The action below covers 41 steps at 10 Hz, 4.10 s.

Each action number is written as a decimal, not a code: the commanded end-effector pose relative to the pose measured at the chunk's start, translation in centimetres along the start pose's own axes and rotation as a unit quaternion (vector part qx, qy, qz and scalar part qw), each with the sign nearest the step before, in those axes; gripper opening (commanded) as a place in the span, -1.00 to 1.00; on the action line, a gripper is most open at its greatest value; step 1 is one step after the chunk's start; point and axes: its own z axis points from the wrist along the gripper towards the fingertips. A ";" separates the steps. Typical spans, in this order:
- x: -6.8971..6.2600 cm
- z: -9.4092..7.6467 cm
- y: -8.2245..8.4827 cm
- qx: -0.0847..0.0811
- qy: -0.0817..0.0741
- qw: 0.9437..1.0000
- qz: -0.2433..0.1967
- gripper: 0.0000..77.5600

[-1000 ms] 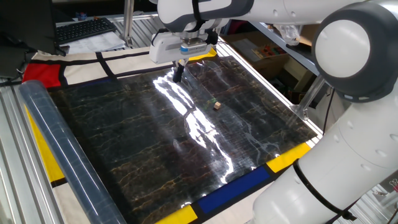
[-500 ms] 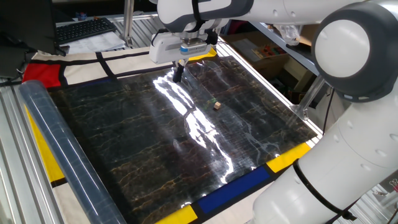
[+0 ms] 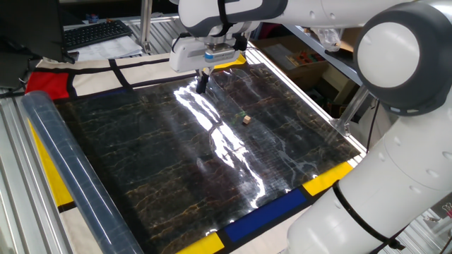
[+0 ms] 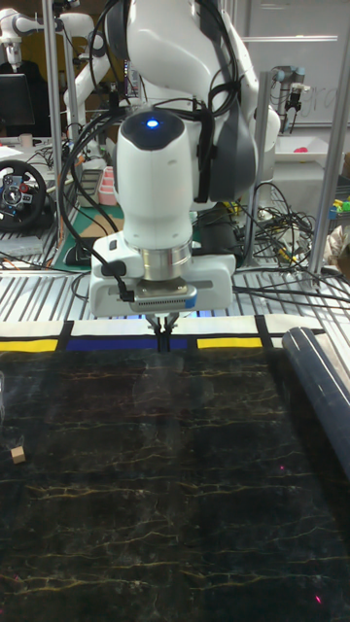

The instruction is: Hold a small block with the gripper and sweep it from left to right on the table

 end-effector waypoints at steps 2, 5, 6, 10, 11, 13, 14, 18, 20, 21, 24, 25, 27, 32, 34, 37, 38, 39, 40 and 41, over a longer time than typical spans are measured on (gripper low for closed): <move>-0.1 -0.1 0.0 0.000 -0.002 1.000 0.001 -1.00; -0.1 0.0 0.0 0.000 -0.002 1.000 0.000 -1.00; -0.1 0.0 0.0 0.000 -0.002 1.000 0.000 -1.00; -0.1 0.0 0.0 0.000 -0.001 1.000 0.000 -1.00; -0.1 0.1 0.1 0.000 -0.002 1.000 0.001 -1.00; -0.2 0.1 0.1 0.000 -0.001 1.000 0.001 -1.00; -0.2 0.1 0.1 0.000 -0.001 1.000 0.001 -1.00; -0.2 0.2 0.1 0.000 -0.001 1.000 0.001 -1.00; -0.3 0.3 0.1 0.000 -0.001 1.000 0.001 -1.00; -0.4 0.5 0.2 0.000 -0.001 1.000 0.001 -1.00; -0.5 0.9 0.3 0.001 -0.001 1.000 0.000 -1.00; -0.5 0.9 0.3 0.001 -0.001 1.000 -0.004 -1.00; -0.5 1.0 0.1 0.009 0.001 1.000 -0.004 -1.00; -0.7 4.4 -3.9 0.017 -0.014 1.000 -0.016 -1.00; -0.7 6.0 -5.4 0.018 -0.014 1.000 -0.011 -1.00; -0.8 7.4 -9.6 0.016 -0.011 0.999 -0.043 -1.00; -0.9 8.2 -10.8 0.013 -0.014 0.999 -0.049 -1.00; -0.7 10.2 -11.1 0.016 -0.044 0.998 -0.032 -1.00; -0.4 12.9 -11.0 0.019 -0.064 0.998 -0.021 -1.00; 0.3 14.1 -10.1 0.040 -0.064 0.997 -0.009 -1.00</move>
